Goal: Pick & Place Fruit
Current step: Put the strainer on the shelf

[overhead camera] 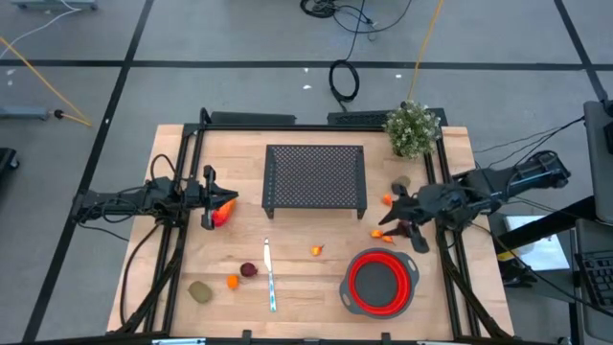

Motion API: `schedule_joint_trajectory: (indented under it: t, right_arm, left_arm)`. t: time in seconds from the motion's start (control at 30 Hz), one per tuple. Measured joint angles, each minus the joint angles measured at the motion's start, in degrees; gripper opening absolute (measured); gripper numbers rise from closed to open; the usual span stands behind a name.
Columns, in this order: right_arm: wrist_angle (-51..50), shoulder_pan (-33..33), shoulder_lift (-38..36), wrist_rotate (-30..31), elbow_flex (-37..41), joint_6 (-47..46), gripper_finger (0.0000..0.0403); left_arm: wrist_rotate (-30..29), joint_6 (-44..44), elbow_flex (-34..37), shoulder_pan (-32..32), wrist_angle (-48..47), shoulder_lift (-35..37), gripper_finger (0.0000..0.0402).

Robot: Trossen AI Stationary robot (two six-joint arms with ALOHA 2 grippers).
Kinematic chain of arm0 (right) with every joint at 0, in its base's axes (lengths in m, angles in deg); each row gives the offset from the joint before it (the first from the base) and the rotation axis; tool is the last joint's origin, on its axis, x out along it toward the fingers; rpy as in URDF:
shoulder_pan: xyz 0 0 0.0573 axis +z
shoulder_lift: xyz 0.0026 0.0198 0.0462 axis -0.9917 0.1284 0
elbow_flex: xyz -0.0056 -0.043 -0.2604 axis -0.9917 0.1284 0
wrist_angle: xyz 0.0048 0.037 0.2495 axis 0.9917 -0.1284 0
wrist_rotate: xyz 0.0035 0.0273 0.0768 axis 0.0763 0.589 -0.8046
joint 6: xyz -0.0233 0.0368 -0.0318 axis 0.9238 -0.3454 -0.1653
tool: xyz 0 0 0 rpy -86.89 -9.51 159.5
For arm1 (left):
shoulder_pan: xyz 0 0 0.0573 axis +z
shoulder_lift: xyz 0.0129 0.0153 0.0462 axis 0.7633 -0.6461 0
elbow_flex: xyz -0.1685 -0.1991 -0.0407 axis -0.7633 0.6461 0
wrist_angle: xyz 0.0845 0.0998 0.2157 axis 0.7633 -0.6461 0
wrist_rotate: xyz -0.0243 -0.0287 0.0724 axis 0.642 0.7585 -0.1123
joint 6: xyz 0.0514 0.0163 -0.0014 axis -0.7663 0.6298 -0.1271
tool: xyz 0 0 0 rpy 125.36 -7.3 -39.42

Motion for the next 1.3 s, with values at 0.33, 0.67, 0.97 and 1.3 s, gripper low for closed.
schedule_joint_trajectory:
  t: [0.33,0.67,0.97,1.3]
  right_arm:
    - [-12.6,7.9,4.8,0.2,-0.2,-6.3,0.0130]
    - [-15.9,8.6,10.1,0.3,-0.2,-2.6,0.0130]
    - [-15.9,8.4,13.2,0.2,-0.2,-2.8,0.0130]
    - [-15.8,8.4,16.9,-1.4,-0.2,-2.8,0.0133]
  left_arm:
    - [0.0,0.0,0.0,0.0,0.0,0.0,0.0019]
    - [0.0,0.0,0.0,0.0,0.0,0.0,0.0019]
    - [0.0,0.0,0.0,0.0,0.0,0.0,0.0019]
    - [0.0,0.0,0.0,0.0,0.0,0.0,0.0019]
